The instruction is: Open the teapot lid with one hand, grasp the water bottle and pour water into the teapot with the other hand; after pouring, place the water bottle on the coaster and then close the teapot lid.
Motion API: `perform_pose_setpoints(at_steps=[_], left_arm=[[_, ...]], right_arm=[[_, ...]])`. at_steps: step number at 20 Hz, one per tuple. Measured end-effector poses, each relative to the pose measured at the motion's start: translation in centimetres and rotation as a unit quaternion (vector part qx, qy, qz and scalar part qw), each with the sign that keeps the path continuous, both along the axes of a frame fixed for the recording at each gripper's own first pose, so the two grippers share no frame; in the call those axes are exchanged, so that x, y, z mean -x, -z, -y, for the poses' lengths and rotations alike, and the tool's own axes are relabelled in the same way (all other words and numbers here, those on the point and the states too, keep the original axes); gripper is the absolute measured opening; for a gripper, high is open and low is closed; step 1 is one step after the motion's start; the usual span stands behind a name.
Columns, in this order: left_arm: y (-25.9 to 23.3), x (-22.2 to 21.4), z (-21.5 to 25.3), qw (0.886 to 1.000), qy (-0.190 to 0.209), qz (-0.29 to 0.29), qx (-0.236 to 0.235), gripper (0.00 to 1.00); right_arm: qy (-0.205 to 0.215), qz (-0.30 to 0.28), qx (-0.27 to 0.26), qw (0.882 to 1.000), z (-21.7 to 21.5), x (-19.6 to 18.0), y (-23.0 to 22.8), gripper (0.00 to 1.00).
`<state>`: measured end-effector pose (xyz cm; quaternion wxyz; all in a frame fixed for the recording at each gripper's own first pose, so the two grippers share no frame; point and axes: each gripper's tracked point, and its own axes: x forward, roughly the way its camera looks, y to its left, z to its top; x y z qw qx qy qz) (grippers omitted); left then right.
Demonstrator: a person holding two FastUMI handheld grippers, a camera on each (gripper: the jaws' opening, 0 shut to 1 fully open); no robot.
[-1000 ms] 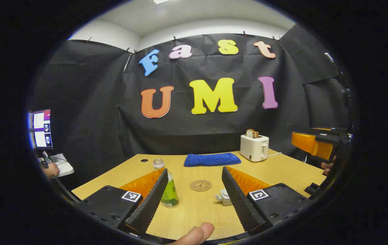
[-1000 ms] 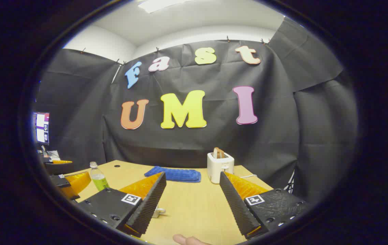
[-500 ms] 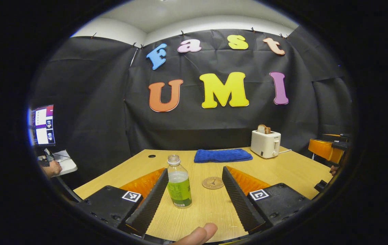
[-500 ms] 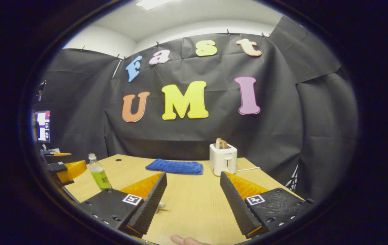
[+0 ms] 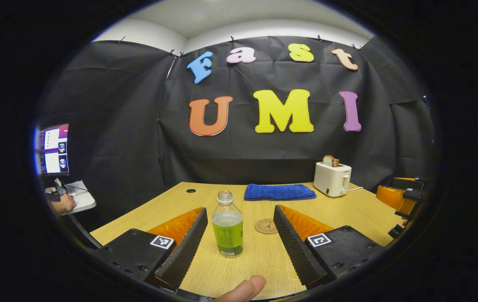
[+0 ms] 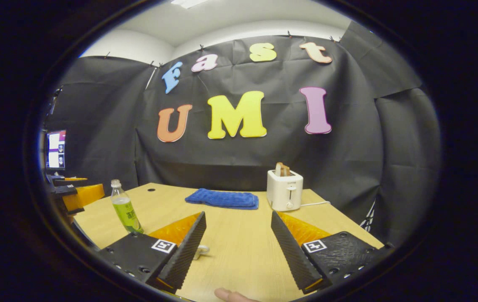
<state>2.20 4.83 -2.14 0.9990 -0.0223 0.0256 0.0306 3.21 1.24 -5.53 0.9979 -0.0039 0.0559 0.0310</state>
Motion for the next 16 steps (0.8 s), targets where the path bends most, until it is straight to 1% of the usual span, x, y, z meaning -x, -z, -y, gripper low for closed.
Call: perform_pose_setpoints(at_steps=[1, 4, 5, 7, 10, 12, 14, 16], left_arm=[[0.0, 0.0, -0.2, 1.0, -0.002, -0.001, 0.001, 0.99], [0.3, -0.2, -0.9, 1.0, -0.006, -0.005, 0.003, 0.99], [0.4, -0.2, -1.0, 1.0, -0.008, -0.005, 0.003, 0.99], [0.3, -0.2, -0.9, 1.0, -0.005, -0.006, 0.001, 0.99], [0.4, -0.4, -1.5, 1.0, -0.008, -0.005, 0.0, 0.99], [0.4, -0.6, -2.2, 1.0, -0.013, -0.007, 0.005, 0.99], [1.2, -1.0, -2.8, 1.0, -0.018, -0.015, 0.011, 0.99], [1.8, -1.4, -3.5, 0.999, -0.024, -0.022, 0.014, 0.99]], right_arm=[[-0.003, 0.004, -0.001, 1.0, -0.2, -0.1, 0.1, 0.94], [-0.023, 0.045, -0.012, 0.999, -1.8, -1.0, -0.5, 0.94], [-0.026, 0.045, -0.012, 0.999, -2.3, -1.4, 0.3, 0.94], [-0.038, 0.028, -0.008, 0.999, -4.0, -2.1, 2.4, 0.94], [-0.044, 0.009, 0.004, 0.999, -6.0, -4.0, 5.0, 0.94], [-0.06, 0.008, 0.011, 0.998, -8.1, -5.1, 6.2, 0.94], [-0.078, -0.012, 0.002, 0.997, -9.9, -6.2, 8.6, 0.94], [-0.085, -0.037, -0.008, 0.996, -10.9, -7.1, 10.5, 0.94]])
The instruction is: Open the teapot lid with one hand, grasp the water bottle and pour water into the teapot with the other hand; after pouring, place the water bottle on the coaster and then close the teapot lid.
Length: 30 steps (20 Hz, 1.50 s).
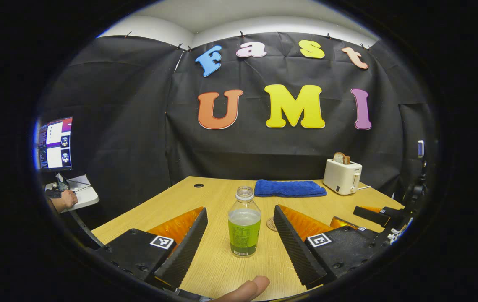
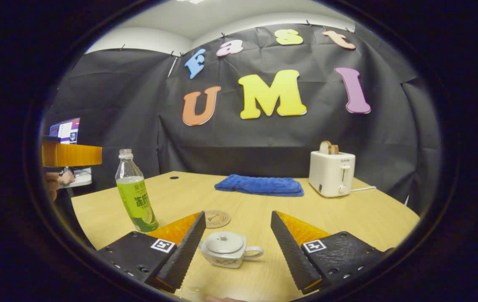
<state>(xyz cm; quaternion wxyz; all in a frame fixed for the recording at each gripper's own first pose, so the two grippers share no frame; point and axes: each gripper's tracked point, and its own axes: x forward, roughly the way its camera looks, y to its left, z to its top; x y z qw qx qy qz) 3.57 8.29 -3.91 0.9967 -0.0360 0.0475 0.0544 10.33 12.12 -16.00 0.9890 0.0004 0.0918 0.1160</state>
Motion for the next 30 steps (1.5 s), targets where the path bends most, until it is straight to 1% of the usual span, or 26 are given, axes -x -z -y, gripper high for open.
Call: perform_pose_setpoints(at_steps=[1, 2, 3, 4, 5, 6, 7, 8, 9, 10, 12, 13, 14, 16, 18, 20, 22, 23, 25, 28, 30], left_arm=[[0.2, 0.1, -0.2, 1.0, -0.003, -0.003, 0.002, 0.99], [0.4, -0.1, -0.4, 1.0, -0.006, -0.006, 0.005, 0.99], [0.5, -0.2, -0.5, 1.0, -0.006, -0.007, 0.007, 0.99], [0.7, -0.3, -0.7, 1.0, -0.006, -0.01, 0.009, 0.99], [0.7, -0.5, -0.9, 1.0, -0.004, -0.012, 0.009, 0.99], [0.9, -0.6, -0.9, 1.0, -0.001, -0.013, 0.009, 0.99], [1.0, -0.7, -0.8, 1.0, 0.003, -0.014, 0.009, 0.99], [0.9, -0.9, -0.5, 1.0, 0.012, -0.012, 0.01, 0.99], [1.0, -1.0, -0.3, 1.0, 0.021, -0.008, 0.011, 0.99], [0.8, -1.1, -0.3, 1.0, 0.024, -0.004, 0.011, 0.99], [0.8, -1.2, -0.5, 1.0, 0.027, -0.001, 0.012, 0.99], [0.8, -1.2, -0.6, 1.0, 0.027, 0.0, 0.013, 0.99], [1.1, -1.3, -0.8, 1.0, 0.026, -0.004, 0.015, 0.99], [1.2, -1.4, -0.9, 0.999, 0.029, -0.004, 0.019, 0.99], [1.2, -1.7, -0.9, 0.999, 0.036, 0.0, 0.021, 0.99], [1.5, -1.7, -0.6, 0.999, 0.05, -0.002, 0.022, 0.99], [1.8, -1.9, 0.1, 0.997, 0.072, -0.002, 0.021, 0.99], [2.0, -2.0, 0.4, 0.997, 0.081, -0.002, 0.018, 0.99], [2.5, -2.4, 0.3, 0.996, 0.085, -0.001, 0.009, 0.99], [3.0, -3.2, 0.0, 0.997, 0.081, 0.002, 0.011, 0.99], [3.7, -4.1, 0.6, 0.996, 0.088, 0.009, 0.018, 0.99]], right_arm=[[-0.001, -0.007, -0.002, 1.0, -0.2, -0.5, 0.8, 0.96], [0.0, -0.012, 0.0, 1.0, -0.5, -0.9, 1.1, 0.83], [-0.003, -0.016, 0.003, 1.0, -0.9, -1.1, 1.6, 0.81], [-0.012, -0.02, 0.009, 1.0, -1.4, -1.1, 2.0, 0.72], [-0.019, -0.023, 0.015, 0.999, -2.0, -1.2, 2.3, 0.67], [-0.028, -0.024, 0.015, 0.999, -2.4, -1.2, 2.4, 0.49], [-0.028, -0.022, 0.019, 0.999, -2.6, -1.2, 2.6, 0.42], [-0.028, -0.018, 0.022, 0.999, -2.6, -1.3, 2.3, 0.29], [-0.021, -0.02, 0.026, 0.999, -2.3, -1.5, 2.7, 0.23], [-0.021, -0.02, 0.021, 0.999, -2.4, -1.9, 2.7, 0.11], [-0.021, -0.02, 0.021, 0.999, -2.6, -1.8, 2.6, 0.11], [-0.011, -0.015, 0.025, 1.0, -2.1, -1.5, 2.2, 0.11], [-0.011, -0.015, 0.024, 1.0, -2.1, -2.2, 2.5, 0.0], [-0.013, -0.012, 0.035, 0.999, -2.5, -2.0, 2.1, 0.0], [-0.017, -0.004, 0.031, 0.999, -2.4, -1.8, 1.4, 0.0], [-0.013, 0.001, 0.023, 1.0, -1.9, -1.5, 0.1, 0.0], [-0.027, -0.006, 0.013, 1.0, -2.0, -0.3, -0.5, 0.0], [-0.028, -0.006, 0.003, 1.0, -1.5, 0.4, -0.9, 0.0], [-0.03, -0.002, -0.008, 1.0, -0.6, 2.0, -1.9, 0.0], [-0.018, 0.017, 0.0, 1.0, 1.8, 3.6, -3.8, 0.0], [-0.016, 0.029, 0.003, 0.999, 2.9, 4.6, -5.4, 0.0]])
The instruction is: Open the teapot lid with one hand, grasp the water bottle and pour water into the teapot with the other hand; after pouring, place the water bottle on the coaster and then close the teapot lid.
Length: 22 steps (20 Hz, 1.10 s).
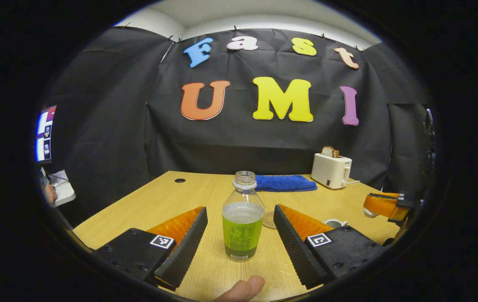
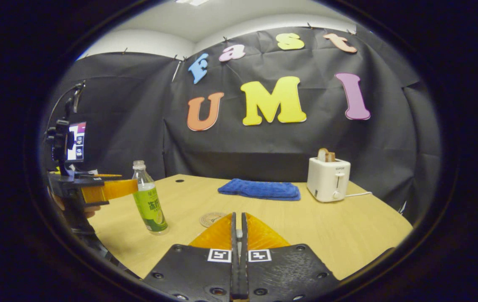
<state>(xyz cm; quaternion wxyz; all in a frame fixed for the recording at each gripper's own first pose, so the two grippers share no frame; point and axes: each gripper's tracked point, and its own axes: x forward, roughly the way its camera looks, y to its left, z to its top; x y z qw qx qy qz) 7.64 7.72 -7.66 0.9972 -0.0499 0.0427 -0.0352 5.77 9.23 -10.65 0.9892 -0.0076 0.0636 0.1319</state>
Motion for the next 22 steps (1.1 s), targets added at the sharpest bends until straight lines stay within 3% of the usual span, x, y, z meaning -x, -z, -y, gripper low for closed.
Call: perform_pose_setpoints(at_steps=[6, 10, 13, 17, 22], left_arm=[[3.2, -3.0, 0.0, 0.999, -0.021, 0.029, -0.031, 0.99], [4.4, -3.9, 0.2, 0.999, -0.022, 0.03, 0.002, 0.99], [5.2, -4.1, 0.2, 0.999, -0.023, 0.022, 0.0, 0.98], [4.8, -3.8, 0.6, 0.999, -0.016, 0.036, -0.009, 0.79], [5.1, -3.3, 0.4, 0.999, -0.034, 0.002, -0.025, 0.78]], right_arm=[[0.011, 0.03, -0.015, 0.999, 3.1, 1.7, -3.1, 0.0], [0.023, 0.031, -0.016, 0.999, 4.4, 1.3, -3.2, 0.0], [0.027, 0.024, -0.017, 0.999, 4.8, 1.1, -3.0, 0.0], [0.031, 0.025, -0.012, 0.999, 5.1, 1.1, -3.0, 0.0], [0.041, 0.023, -0.01, 0.999, 6.4, 0.9, -3.2, 0.0]])
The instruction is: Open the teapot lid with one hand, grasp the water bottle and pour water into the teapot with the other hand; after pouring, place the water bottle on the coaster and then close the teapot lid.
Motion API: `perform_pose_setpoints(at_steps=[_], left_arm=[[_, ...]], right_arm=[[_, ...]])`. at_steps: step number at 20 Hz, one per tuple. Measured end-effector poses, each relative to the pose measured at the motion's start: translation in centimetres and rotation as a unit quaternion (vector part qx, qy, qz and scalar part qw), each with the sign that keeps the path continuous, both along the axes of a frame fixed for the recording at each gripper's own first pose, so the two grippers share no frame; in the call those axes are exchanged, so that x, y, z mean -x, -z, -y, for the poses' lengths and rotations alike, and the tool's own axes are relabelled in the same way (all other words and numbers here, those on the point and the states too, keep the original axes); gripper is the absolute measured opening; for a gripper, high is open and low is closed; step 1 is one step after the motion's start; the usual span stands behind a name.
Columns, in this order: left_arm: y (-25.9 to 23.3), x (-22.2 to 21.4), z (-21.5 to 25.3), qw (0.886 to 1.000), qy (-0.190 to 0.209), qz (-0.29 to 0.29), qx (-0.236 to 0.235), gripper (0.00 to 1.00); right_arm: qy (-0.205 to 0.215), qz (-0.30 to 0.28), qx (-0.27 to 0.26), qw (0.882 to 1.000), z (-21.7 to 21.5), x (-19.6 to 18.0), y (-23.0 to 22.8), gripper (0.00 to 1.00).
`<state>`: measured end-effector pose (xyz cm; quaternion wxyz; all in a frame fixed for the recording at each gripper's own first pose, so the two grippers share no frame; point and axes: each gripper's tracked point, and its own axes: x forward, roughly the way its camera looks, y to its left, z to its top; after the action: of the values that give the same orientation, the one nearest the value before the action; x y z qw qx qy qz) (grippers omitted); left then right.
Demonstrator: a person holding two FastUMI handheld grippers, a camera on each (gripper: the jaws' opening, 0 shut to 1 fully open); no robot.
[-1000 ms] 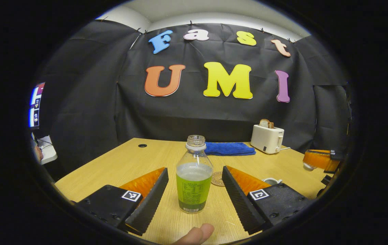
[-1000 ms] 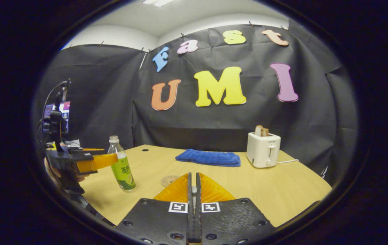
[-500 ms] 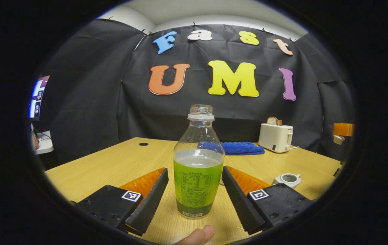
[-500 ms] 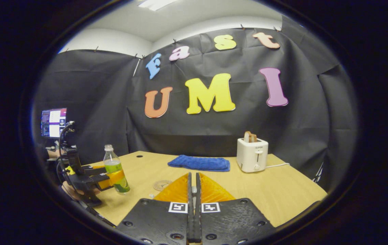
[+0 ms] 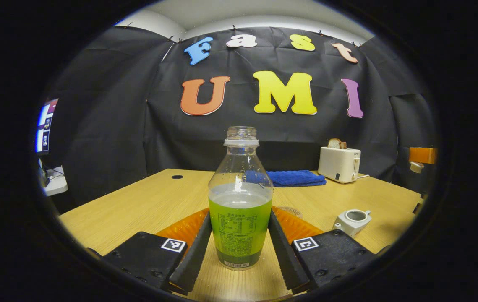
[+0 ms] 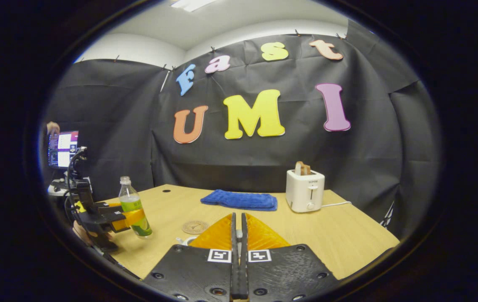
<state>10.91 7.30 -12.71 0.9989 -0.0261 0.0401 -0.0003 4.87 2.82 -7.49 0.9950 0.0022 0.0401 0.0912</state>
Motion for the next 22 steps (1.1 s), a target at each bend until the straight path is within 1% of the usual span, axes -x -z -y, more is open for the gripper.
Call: perform_pose_setpoints(at_steps=[1, 2, 4, 6, 9, 11, 13, 14, 16, 19, 22], left_arm=[[-0.5, 0.3, -0.5, 1.0, -0.014, 0.0, -0.009, 0.78], [-1.1, 0.7, -0.5, 1.0, -0.019, 0.002, -0.019, 0.78], [-2.6, 1.5, 0.3, 0.999, -0.017, 0.014, -0.046, 0.78], [-3.6, 2.2, 0.9, 0.996, -0.02, 0.023, -0.088, 0.77], [-4.2, 2.8, 1.9, 0.986, -0.026, 0.014, -0.164, 0.77], [-3.7, 2.7, 2.7, 0.978, -0.022, -0.002, -0.207, 0.75], [-3.1, 2.5, 3.2, 0.968, -0.02, -0.022, -0.248, 0.76], [-2.9, 2.3, 3.3, 0.961, -0.021, -0.03, -0.274, 0.75], [-2.5, 1.9, 3.4, 0.941, -0.023, -0.046, -0.334, 0.76], [-1.5, 1.8, 3.4, 0.904, -0.021, -0.069, -0.422, 0.76], [-0.6, 2.1, 4.1, 0.866, -0.008, -0.083, -0.493, 0.76]], right_arm=[[0.003, -0.002, -0.001, 1.0, 0.5, -0.1, 0.0, 0.0], [0.007, -0.005, -0.003, 1.0, 1.0, -0.1, 0.0, 0.0], [0.013, -0.009, -0.012, 1.0, 2.1, -0.3, -0.3, 0.0], [0.021, -0.013, -0.019, 1.0, 3.2, -0.4, -0.4, 0.0], [0.043, -0.008, -0.013, 0.999, 5.2, -0.8, -0.7, 0.0], [0.044, -0.009, -0.021, 0.999, 5.8, -0.9, -0.7, 0.0], [0.048, -0.014, -0.026, 0.998, 6.5, -1.0, -0.6, 0.0], [0.051, -0.013, -0.025, 0.998, 6.9, -1.1, -0.6, 0.0], [0.058, -0.004, -0.023, 0.998, 7.6, -1.2, -0.9, 0.0], [0.074, -0.003, -0.021, 0.997, 8.9, -1.5, -0.6, 0.0], [0.086, -0.006, -0.021, 0.996, 9.9, -1.9, -0.5, 0.01]])
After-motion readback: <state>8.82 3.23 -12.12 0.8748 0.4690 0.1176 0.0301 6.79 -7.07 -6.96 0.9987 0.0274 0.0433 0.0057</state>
